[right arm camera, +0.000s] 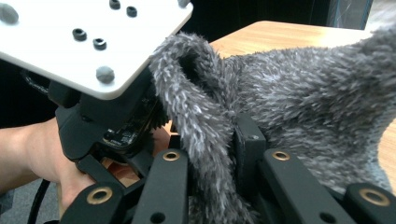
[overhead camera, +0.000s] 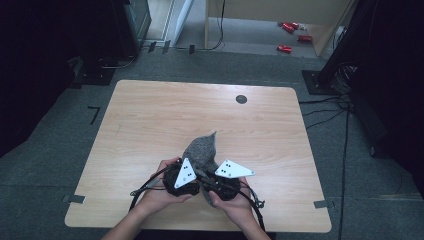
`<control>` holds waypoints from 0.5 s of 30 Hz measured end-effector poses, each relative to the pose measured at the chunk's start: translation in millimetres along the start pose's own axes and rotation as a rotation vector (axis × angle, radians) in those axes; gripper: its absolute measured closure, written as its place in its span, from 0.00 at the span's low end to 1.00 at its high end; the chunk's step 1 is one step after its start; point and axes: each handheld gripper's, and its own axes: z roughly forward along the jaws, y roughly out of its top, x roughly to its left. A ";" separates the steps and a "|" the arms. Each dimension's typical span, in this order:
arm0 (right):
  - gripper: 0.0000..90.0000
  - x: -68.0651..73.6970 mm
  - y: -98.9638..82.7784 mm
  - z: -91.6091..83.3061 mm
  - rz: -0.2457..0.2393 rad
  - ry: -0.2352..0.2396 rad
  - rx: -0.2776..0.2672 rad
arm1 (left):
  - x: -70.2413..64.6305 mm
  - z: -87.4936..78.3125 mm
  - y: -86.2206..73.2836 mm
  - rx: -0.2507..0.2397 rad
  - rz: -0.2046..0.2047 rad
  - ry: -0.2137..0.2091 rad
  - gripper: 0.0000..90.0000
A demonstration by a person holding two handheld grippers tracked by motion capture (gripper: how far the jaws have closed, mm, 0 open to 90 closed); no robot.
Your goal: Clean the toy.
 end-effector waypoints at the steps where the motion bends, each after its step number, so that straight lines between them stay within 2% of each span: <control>1: 0.88 -1.5 1.2 -1.5 0.006 0.002 -0.008 | -0.1 -0.5 0.6 -0.003 0.000 -0.002 0.39; 6: 0.88 -9.4 5.3 -9.8 0.024 -0.034 -0.051 | 1.1 -0.9 0.0 -0.008 -0.003 -0.014 0.39; 11: 0.88 -20.1 7.8 -19.0 0.068 -0.074 -0.093 | 4.1 -3.2 -1.1 -0.025 -0.018 -0.023 0.39; 13: 0.88 -23.7 7.9 -21.5 0.080 -0.077 -0.101 | 5.1 -4.4 -0.7 -0.035 -0.023 -0.026 0.39; 15: 0.88 -25.3 7.4 -22.6 0.102 -0.061 -0.110 | 4.6 -4.6 -0.5 -0.042 -0.024 -0.024 0.39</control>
